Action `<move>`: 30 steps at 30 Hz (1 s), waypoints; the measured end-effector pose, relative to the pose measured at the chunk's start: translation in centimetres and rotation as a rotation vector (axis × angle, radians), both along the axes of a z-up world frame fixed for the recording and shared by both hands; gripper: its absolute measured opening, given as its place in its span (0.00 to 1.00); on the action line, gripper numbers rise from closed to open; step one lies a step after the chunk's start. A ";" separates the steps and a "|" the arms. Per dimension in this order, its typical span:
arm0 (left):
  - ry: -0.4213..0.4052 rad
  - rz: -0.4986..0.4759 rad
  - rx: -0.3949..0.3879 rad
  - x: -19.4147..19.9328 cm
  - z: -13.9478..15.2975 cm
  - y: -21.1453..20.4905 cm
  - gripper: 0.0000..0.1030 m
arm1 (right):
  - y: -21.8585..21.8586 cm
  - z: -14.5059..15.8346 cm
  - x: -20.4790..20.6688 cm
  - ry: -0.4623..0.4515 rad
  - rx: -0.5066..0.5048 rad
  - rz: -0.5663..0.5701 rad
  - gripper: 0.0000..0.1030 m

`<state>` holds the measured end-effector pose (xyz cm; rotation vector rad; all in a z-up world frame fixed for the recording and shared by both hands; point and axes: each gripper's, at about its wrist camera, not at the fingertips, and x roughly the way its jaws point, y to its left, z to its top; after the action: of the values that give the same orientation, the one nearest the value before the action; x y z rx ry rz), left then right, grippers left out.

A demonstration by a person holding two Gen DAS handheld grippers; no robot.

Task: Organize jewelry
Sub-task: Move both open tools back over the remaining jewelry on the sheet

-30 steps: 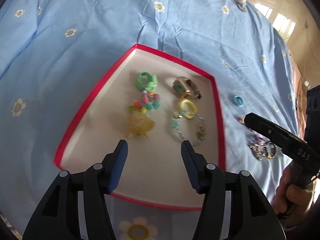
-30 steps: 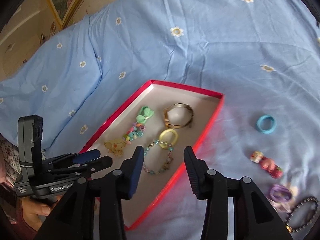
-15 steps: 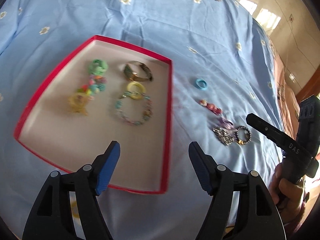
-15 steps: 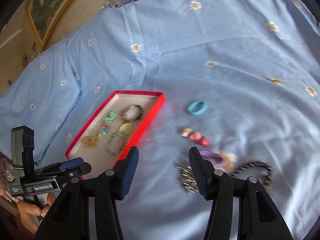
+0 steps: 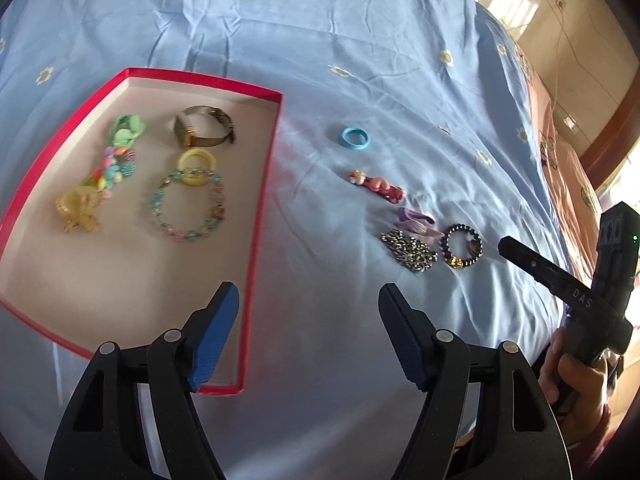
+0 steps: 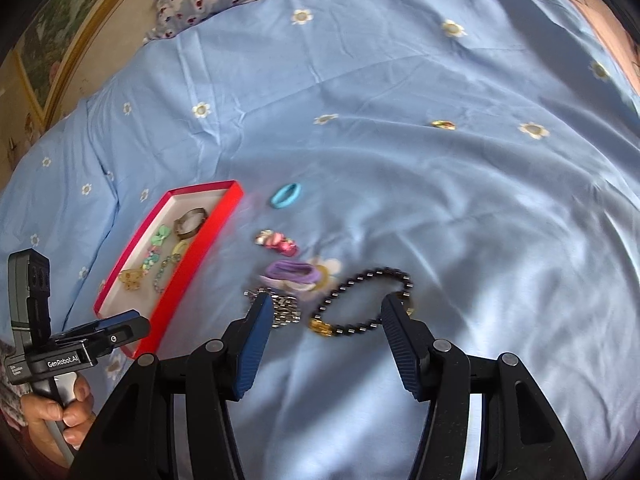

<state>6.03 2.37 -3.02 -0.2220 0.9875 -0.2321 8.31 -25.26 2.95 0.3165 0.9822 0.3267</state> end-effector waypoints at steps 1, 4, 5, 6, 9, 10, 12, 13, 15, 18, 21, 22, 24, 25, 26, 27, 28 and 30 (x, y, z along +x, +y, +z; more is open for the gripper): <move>0.000 -0.006 0.003 0.1 0.0 -0.3 0.70 | -0.3 0.0 0.0 0.001 -0.001 -0.006 0.56; -0.001 -0.021 0.012 0.5 0.0 -1.0 0.70 | -0.9 -0.2 -0.1 0.002 -0.002 -0.017 0.56; -0.001 -0.025 0.016 0.7 0.1 -1.3 0.70 | -1.1 -0.2 -0.1 0.002 -0.005 -0.020 0.56; -0.001 -0.029 0.018 0.9 0.1 -1.5 0.70 | -1.3 -0.3 -0.2 0.004 -0.005 -0.022 0.56; -0.002 -0.043 0.021 1.3 0.1 -2.1 0.70 | -1.7 -0.7 -0.1 0.011 -0.004 -0.029 0.56; -0.003 -0.047 0.023 1.3 0.1 -2.2 0.70 | -1.8 -0.7 -0.1 0.011 -0.005 -0.030 0.56; -0.003 -0.056 0.026 1.6 0.1 -2.7 0.70 | -1.9 -0.9 0.0 0.015 -0.006 -0.029 0.56; -0.002 -0.063 0.028 1.8 0.1 -2.9 0.70 | -2.0 -1.0 0.0 0.017 -0.007 -0.029 0.56; -0.003 -0.073 0.029 2.0 0.1 -3.3 0.70 | -2.1 -1.0 0.1 0.018 -0.008 -0.028 0.56; -0.005 -0.092 0.036 2.3 0.0 -4.1 0.70 | -2.1 -1.1 0.2 0.019 -0.012 -0.028 0.56; 0.000 -0.110 0.039 2.9 -0.2 -4.9 0.70 | -2.2 -1.4 0.6 0.024 -0.023 -0.022 0.56; 0.000 -0.115 0.040 3.1 -0.3 -5.1 0.70 | -2.2 -1.5 0.7 0.025 -0.026 -0.020 0.56; -0.003 -0.126 0.042 3.5 -0.3 -5.6 0.70 | -2.1 -1.7 0.9 0.028 -0.034 -0.014 0.56; -0.004 -0.132 0.043 3.7 -0.3 -5.8 0.70 | -2.0 -1.9 1.1 0.031 -0.042 -0.009 0.56; -0.006 -0.138 0.044 4.0 -0.3 -6.1 0.70 | -2.0 -2.0 1.3 0.035 -0.046 -0.005 0.56; -0.008 -0.145 0.044 4.2 -0.3 -6.3 0.70 | -1.9 -2.2 1.5 0.040 -0.051 -0.002 0.56; -0.010 -0.150 0.045 4.5 -0.3 -6.6 0.70 | -1.8 -2.3 1.7 0.043 -0.056 0.002 0.55; -0.014 -0.162 0.044 5.0 -0.3 -7.0 0.70 | -1.6 -2.5 2.0 0.046 -0.068 0.011 0.53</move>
<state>11.04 -4.67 -3.29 -0.1002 0.9969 -0.3594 10.31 -26.84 0.45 0.2572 1.0386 0.2964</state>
